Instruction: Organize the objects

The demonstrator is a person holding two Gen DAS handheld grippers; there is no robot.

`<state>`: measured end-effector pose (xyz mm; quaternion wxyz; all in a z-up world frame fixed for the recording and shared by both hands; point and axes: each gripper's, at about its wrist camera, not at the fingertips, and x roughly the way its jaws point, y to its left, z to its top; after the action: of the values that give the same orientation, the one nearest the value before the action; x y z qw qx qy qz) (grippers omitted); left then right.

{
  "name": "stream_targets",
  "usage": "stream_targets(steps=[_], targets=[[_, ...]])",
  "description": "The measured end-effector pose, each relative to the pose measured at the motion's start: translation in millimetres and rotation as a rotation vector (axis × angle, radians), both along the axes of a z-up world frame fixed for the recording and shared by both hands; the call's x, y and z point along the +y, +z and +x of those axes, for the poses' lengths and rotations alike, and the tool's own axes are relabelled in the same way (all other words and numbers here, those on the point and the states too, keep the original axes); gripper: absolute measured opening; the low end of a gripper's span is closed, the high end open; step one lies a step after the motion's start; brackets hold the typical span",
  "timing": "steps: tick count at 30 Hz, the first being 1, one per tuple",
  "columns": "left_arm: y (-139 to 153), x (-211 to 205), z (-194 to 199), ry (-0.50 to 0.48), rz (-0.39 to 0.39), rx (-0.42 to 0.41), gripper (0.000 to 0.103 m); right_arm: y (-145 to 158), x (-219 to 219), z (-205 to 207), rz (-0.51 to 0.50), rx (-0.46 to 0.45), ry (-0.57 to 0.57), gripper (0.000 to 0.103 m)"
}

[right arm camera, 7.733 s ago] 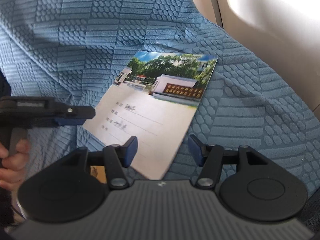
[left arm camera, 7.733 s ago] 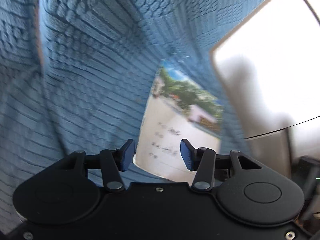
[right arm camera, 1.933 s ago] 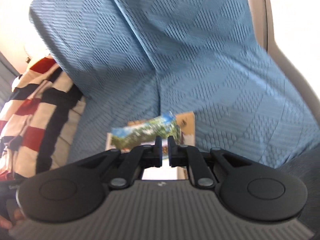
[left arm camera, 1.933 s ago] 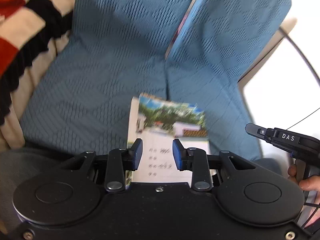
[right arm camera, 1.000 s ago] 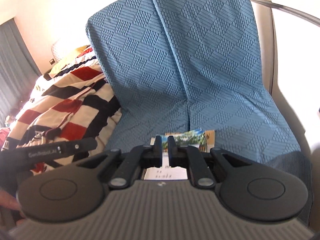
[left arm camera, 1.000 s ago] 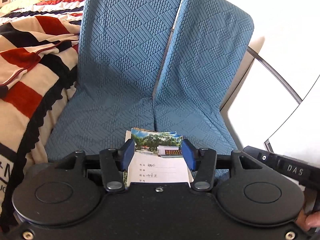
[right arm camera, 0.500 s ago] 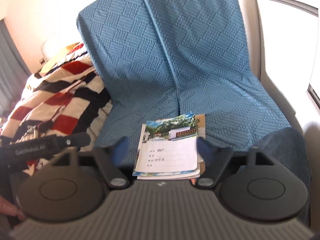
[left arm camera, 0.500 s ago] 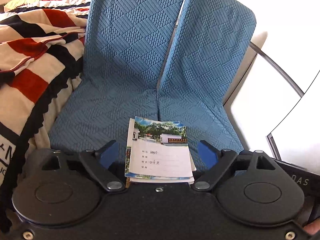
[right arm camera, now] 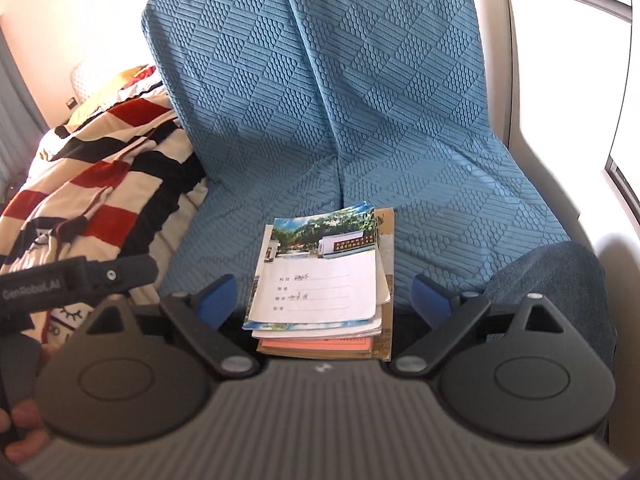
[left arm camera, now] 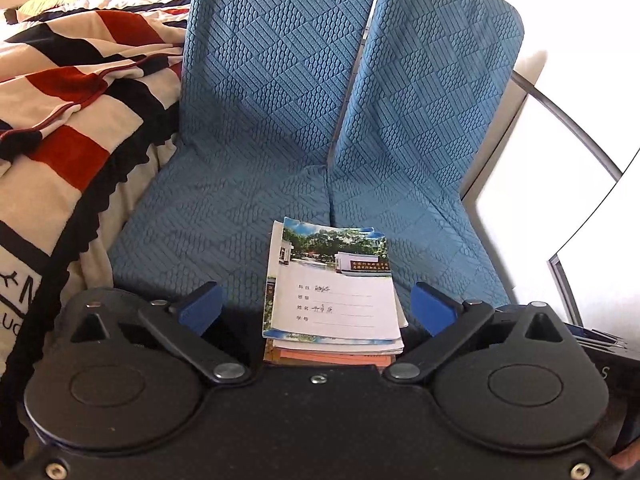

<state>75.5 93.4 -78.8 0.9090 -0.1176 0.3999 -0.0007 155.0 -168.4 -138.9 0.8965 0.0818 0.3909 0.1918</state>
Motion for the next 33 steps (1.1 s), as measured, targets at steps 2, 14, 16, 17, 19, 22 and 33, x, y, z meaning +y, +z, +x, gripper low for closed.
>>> stream_targets(steps=[2, 14, 16, 17, 19, 22, 33], targets=[[-1.2, -0.5, 0.2, 0.0, 0.002, 0.004, 0.101, -0.8, 0.5, 0.1, -0.002, 0.001, -0.001, 0.094], [-6.0, 0.0, -0.2, 0.006, 0.007, 0.021, 0.101, -3.2, 2.4, 0.2, -0.011, 0.012, -0.003, 0.094], [-6.3, -0.5, -0.1, 0.008, 0.004, 0.024, 0.101, -3.6, 2.2, 0.8, -0.012, 0.016, -0.005, 0.094], [-6.3, -0.8, -0.1, 0.007, 0.004, 0.024, 0.101, -3.7, 2.3, 1.0, -0.014, 0.018, -0.005, 0.094], [-6.6, -0.6, -0.4, 0.009, 0.007, 0.025, 0.101, -4.1, 1.9, 0.6, -0.015, 0.019, -0.007, 0.094], [-6.8, -1.4, 0.0, 0.005, 0.01, 0.024, 0.101, -4.2, 1.3, 1.1, -0.017, 0.018, -0.012, 0.094], [-4.6, -3.5, -0.1, -0.005, 0.009, 0.014, 0.101, -4.6, -0.1, 0.7, -0.028, 0.019, -0.019, 0.094]])
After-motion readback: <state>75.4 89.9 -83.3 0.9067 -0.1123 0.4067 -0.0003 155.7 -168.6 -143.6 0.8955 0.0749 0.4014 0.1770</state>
